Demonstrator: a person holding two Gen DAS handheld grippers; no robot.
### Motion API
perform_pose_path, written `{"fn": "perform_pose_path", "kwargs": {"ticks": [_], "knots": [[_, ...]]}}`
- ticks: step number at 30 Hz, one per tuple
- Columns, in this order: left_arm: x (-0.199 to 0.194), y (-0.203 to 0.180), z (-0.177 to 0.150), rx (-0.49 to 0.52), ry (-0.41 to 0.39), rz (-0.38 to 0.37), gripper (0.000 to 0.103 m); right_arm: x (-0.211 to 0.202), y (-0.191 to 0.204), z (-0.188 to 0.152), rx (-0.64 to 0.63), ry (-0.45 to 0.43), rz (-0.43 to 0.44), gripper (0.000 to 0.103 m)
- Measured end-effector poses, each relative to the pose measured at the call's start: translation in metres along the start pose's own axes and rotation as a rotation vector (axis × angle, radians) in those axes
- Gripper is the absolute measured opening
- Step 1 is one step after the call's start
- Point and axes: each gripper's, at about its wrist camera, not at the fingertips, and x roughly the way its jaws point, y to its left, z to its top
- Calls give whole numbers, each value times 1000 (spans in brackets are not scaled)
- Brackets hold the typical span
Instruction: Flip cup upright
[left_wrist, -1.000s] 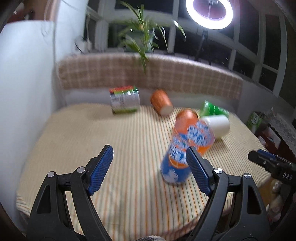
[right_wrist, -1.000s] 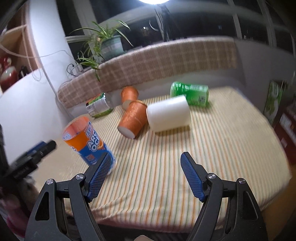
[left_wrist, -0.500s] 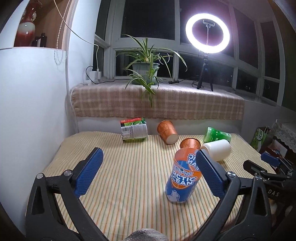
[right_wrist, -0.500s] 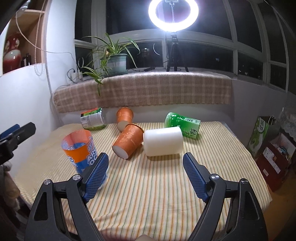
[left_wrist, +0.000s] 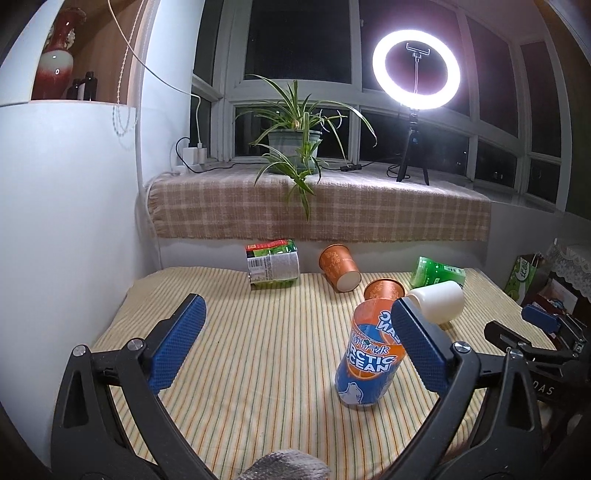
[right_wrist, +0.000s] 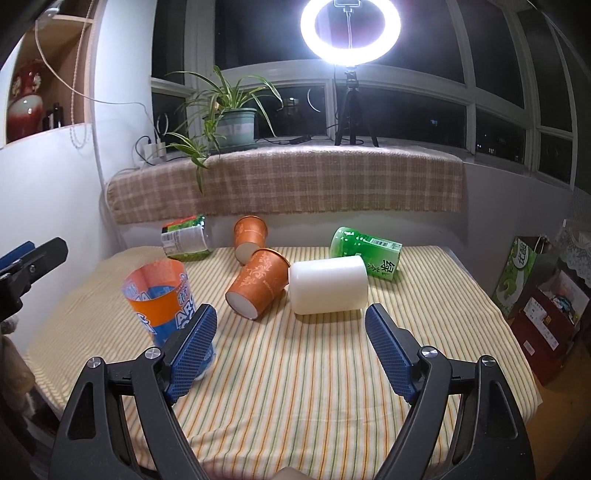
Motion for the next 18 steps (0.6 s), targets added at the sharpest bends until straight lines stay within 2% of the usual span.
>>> {"fn": "perform_pose_path", "kwargs": {"ticks": [18], "knots": [[1,-4,0,17,1,6,102,4,-4,-1,21,22,10,83]]}}
